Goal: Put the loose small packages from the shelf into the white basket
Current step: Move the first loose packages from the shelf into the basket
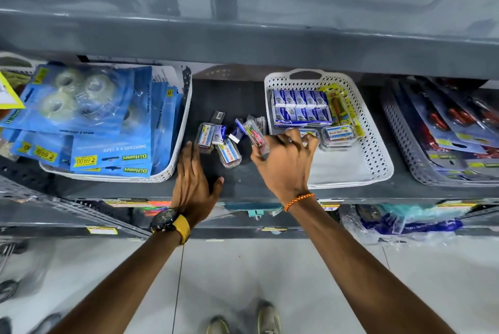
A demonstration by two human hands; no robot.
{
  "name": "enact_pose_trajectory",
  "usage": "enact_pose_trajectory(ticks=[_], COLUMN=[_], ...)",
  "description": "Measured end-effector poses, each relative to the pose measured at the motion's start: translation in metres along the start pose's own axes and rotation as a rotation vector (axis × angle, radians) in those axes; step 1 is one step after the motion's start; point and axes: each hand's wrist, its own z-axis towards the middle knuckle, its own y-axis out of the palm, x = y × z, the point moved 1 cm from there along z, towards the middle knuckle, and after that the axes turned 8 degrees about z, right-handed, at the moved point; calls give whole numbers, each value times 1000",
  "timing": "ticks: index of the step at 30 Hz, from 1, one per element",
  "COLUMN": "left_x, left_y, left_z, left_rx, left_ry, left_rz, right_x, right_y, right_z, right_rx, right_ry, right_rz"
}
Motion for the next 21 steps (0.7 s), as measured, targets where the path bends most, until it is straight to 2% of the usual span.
enact_pose_trajectory(ticks=[4, 10, 17, 21], left_x=[2, 18, 46, 53], left_y=[0, 12, 29, 33], left_z=[9, 35, 45, 48], left_rx=[-11, -166, -191, -203], left_ry=[23, 38, 128, 118], left_rz=[18, 77, 155, 160], right_x=[4, 10, 16, 19], right_y=[0, -3, -9, -10], right_z=[-1, 0, 5, 8], right_rx=[12, 45, 103, 93], right_ry=[-18, -28, -61, -71], right_rz=[-2, 4, 1, -8])
